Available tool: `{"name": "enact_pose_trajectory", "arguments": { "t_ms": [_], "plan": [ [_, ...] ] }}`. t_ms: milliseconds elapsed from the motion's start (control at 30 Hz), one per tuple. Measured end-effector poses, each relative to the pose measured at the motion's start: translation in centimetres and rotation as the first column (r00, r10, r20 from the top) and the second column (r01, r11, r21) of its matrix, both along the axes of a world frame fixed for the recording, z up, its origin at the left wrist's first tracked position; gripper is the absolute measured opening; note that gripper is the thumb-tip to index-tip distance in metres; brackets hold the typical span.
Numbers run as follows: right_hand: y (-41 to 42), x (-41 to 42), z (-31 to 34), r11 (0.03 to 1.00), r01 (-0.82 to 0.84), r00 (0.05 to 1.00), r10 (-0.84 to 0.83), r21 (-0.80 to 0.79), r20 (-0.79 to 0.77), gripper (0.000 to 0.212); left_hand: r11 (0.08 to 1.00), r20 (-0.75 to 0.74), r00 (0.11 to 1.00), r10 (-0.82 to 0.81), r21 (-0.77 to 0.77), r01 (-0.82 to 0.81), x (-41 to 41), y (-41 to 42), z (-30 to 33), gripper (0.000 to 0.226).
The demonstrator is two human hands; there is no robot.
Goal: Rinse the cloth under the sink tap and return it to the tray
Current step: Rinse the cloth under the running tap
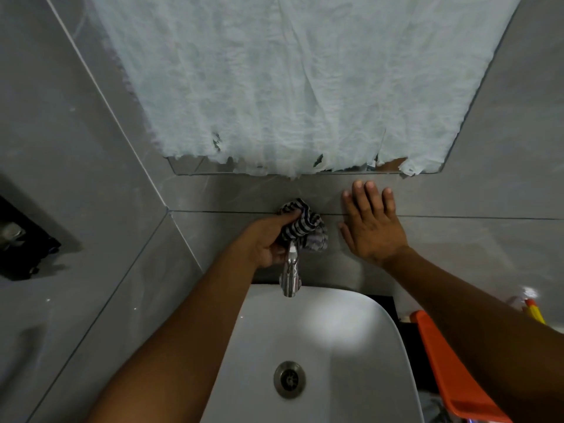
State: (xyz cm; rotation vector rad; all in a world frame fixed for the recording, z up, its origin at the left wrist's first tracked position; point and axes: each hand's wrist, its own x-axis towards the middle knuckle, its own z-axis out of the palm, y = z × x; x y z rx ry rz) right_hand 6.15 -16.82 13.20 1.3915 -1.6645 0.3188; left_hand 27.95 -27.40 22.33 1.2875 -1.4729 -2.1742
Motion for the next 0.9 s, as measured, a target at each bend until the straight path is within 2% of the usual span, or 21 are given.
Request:
{"name": "enact_pose_trajectory", "arguments": {
  "t_ms": [67, 133, 233, 300, 400, 433, 467, 500, 533, 567, 600, 633, 667, 700, 733, 767, 800, 833, 867, 900],
  "plan": [
    [0.2, 0.2, 0.2, 1.000, 0.009, 1.000, -0.009, 0.012, 0.014, 0.076, 0.980, 0.036, 0.998, 0.046, -0.197, -0.038, 0.5, 0.9, -0.7, 0.036],
    [0.4, 0.6, 0.3, 0.999, 0.010, 0.999, -0.011, 0.031, 0.038, 0.074, 0.953, 0.020, 0.999, 0.031, -0.301, -0.024, 1.7, 1.7, -1.5, 0.042],
    [0.8, 1.2, 0.7, 0.998, 0.026, 0.996, -0.030, 0.056, 0.081, 0.072, 0.973, -0.108, 0.988, -0.110, -0.213, 0.085, 5.4, 2.6, -3.1, 0.043],
    [1.3, 2.2, 1.2, 0.995, 0.038, 0.988, -0.051, 0.091, 0.147, 0.074, 0.977, -0.133, 0.976, -0.173, -0.151, 0.152, 7.6, 3.5, -5.0, 0.044],
    [1.7, 5.9, 3.2, 0.981, 0.077, 0.914, -0.140, 0.177, 0.381, 0.076, 0.995, -0.212, 0.973, -0.089, -0.056, 0.079, 9.1, 5.4, -7.9, 0.042],
    [2.0, 7.6, 3.6, 0.977, 0.080, 0.847, -0.171, 0.198, 0.503, 0.073, 0.999, -0.244, 0.969, -0.032, -0.023, 0.027, 9.2, 6.1, -8.6, 0.040],
    [2.7, 9.3, 3.8, 0.975, 0.050, 0.733, -0.183, 0.217, 0.656, 0.065, 1.000, -0.269, 0.963, 0.019, -0.005, -0.021, 9.3, 6.8, -9.2, 0.039],
    [3.7, 11.0, 3.6, 0.972, -0.025, 0.552, -0.182, 0.234, 0.814, 0.053, 0.999, -0.289, 0.956, 0.050, -0.002, -0.052, 9.4, 7.5, -9.6, 0.039],
    [5.2, 12.7, 3.1, 0.959, -0.143, 0.316, -0.190, 0.245, 0.929, 0.040, 0.998, -0.303, 0.951, 0.062, -0.013, -0.069, 9.4, 8.4, -10.0, 0.039],
    [6.7, 14.4, 2.6, 0.932, -0.282, 0.073, -0.215, 0.227, 0.974, 0.034, 0.996, -0.308, 0.950, 0.060, -0.039, -0.076, 9.4, 9.3, -10.3, 0.039],
    [8.2, 15.8, 2.0, 0.899, -0.384, -0.119, -0.273, 0.209, 0.955, 0.041, 0.994, -0.297, 0.953, 0.053, -0.071, -0.077, 9.4, 10.2, -10.7, 0.039],
    [9.5, 16.9, 1.5, 0.878, -0.434, -0.240, -0.329, 0.202, 0.913, 0.047, 0.993, -0.282, 0.958, 0.050, -0.088, -0.078, 9.3, 11.1, -11.2, 0.038],
    [10.4, 17.6, 0.9, 0.876, -0.434, -0.275, -0.352, 0.211, 0.895, 0.050, 0.993, -0.280, 0.958, 0.062, -0.075, -0.086, 9.3, 11.9, -11.7, 0.034],
    [10.9, 17.8, 0.5, 0.892, -0.393, -0.263, -0.344, 0.226, 0.902, 0.047, 0.993, -0.301, 0.948, 0.106, -0.008, -0.114, 9.2, 12.5, -12.0, 0.031],
    [11.0, 17.7, 0.3, 0.912, -0.334, -0.238, -0.328, 0.241, 0.914, 0.037, 0.978, -0.335, 0.921, 0.201, 0.129, -0.166, 9.1, 12.9, -12.3, 0.031],
    [11.1, 17.6, 0.4, 0.930, -0.277, -0.234, -0.309, 0.241, 0.922, 0.026, 0.921, -0.363, 0.870, 0.333, 0.326, -0.216, 8.8, 13.2, -12.7, 0.034],
    [11.3, 17.3, 0.7, 0.943, -0.244, -0.227, -0.283, 0.227, 0.932, 0.019, 0.821, -0.364, 0.806, 0.467, 0.517, -0.243, 8.4, 13.4, -13.1, 0.037],
    [11.6, 16.9, 0.9, 0.952, -0.227, -0.214, -0.253, 0.204, 0.944, 0.017, 0.722, -0.333, 0.757, 0.562, 0.644, -0.252, 7.8, 13.5, -13.4, 0.038],
    [12.2, 16.4, 0.8, 0.958, -0.222, -0.193, -0.227, 0.183, 0.954, 0.017, 0.663, -0.305, 0.739, 0.601, 0.707, -0.247, 7.1, 13.6, -13.4, 0.036],
    [13.0, 15.9, 0.7, 0.963, -0.214, -0.174, -0.201, 0.163, 0.964, 0.017, 0.655, -0.298, 0.746, 0.595, 0.718, -0.235, 6.4, 13.7, -13.5, 0.032]
  ]
}}
